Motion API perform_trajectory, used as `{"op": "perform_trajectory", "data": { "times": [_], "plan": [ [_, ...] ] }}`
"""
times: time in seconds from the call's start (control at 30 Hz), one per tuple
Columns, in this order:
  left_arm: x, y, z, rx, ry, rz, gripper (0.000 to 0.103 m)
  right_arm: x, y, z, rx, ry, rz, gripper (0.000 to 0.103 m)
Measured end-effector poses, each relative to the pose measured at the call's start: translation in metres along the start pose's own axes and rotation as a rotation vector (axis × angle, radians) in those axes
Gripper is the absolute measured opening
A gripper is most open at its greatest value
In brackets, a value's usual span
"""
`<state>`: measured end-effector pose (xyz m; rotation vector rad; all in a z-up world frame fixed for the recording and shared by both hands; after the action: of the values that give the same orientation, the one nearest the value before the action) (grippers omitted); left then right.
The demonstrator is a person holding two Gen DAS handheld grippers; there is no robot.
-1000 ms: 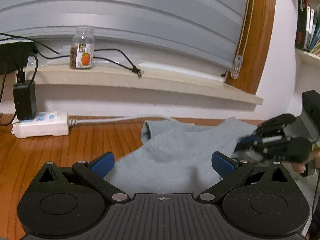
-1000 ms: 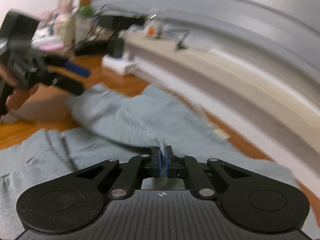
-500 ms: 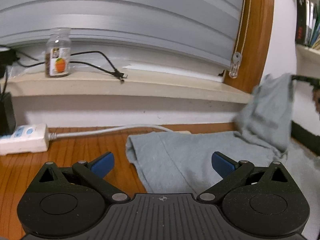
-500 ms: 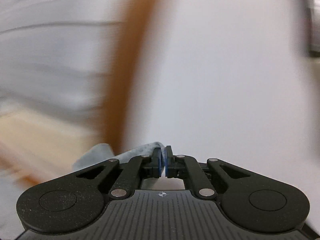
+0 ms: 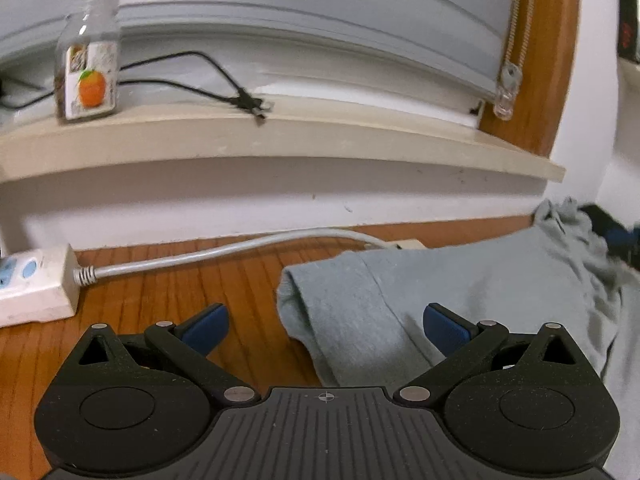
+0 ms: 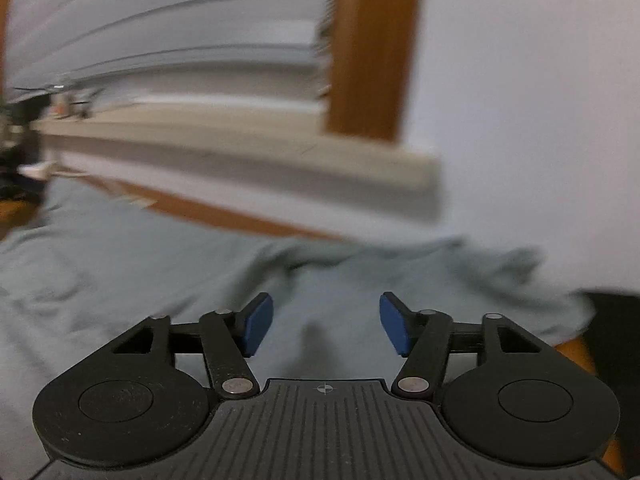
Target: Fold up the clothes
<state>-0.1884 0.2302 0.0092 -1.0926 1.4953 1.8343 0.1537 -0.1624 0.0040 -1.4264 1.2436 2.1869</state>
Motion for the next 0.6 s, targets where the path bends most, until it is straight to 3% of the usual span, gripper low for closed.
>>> {"op": "perform_trajectory", "data": {
  "times": [0.17, 0.4, 0.47, 0.6],
  "plan": [
    [-0.004, -0.011, 0.007, 0.036, 0.04, -0.004, 0.097, 0.014, -0.018, 0.004, -0.033, 0.017, 0.047, 0.069],
    [-0.01, -0.025, 0.012, -0.003, 0.018, 0.014, 0.091, 0.021, -0.016, 0.002, 0.024, -0.015, 0.038, 0.079],
    [-0.011, -0.027, 0.01, -0.006, 0.003, 0.016, 0.076, 0.021, -0.017, 0.001, 0.027, -0.018, 0.041, 0.081],
    [-0.014, -0.031, 0.004, -0.004, -0.036, 0.026, 0.058, 0.021, -0.02, 0.004, 0.055, 0.014, 0.043, 0.081]
  ]
}}
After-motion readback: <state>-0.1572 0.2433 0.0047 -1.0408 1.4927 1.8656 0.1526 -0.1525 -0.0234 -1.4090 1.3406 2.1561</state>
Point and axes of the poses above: each gripper's, at about its wrist camera, not at the fingertips, and y roughly against the way its jaws point, z to its left, x to its underside, the point moved 7 cm from there along -y, roughly the way its jaws point, and after that the axes turned 15 degrees about -y, right-handed, at the moved point
